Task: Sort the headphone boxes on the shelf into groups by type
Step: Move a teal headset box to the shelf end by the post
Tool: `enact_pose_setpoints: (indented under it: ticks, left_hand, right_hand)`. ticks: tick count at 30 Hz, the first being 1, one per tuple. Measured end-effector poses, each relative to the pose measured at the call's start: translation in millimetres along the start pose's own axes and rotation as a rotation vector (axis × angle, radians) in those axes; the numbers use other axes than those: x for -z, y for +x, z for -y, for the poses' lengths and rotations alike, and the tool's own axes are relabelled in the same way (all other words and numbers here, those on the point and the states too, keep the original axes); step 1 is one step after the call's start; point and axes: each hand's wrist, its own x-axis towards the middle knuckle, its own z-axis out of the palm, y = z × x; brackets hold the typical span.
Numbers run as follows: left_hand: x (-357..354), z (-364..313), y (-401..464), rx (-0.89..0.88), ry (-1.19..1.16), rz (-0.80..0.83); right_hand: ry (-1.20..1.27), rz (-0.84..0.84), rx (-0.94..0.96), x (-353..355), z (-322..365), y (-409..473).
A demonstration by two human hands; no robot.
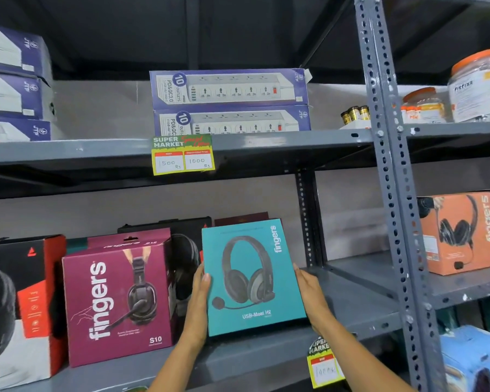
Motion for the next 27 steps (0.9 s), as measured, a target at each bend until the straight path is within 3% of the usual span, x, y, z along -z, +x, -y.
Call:
enact_pose_setpoints:
  ticks: [9, 15, 21, 27]
  left_hand:
    - [-4.9, -6.4, -4.3, 0.001, -0.079, 0.044]
    - [3.0, -36.0, -16.7, -0.046, -0.102, 0.048]
    - [50.5, -118.0, -26.9, -0.194, 0.014, -0.019]
    - [149.1, -159.1, -74.8, -0.232, 0.058, -0.136]
  right_hand:
    - [-0.009, -0.012, 0.065, 0.2, 2.2, -4.9]
    - [0.053, 0.028, 0.24, -8.7, 21.5, -23.7]
    - [0.154, 0.083, 0.42, -73.2, 80.6, -56.0]
    - [0.208, 0.202, 0.401, -177.7, 99.3, -101.6]
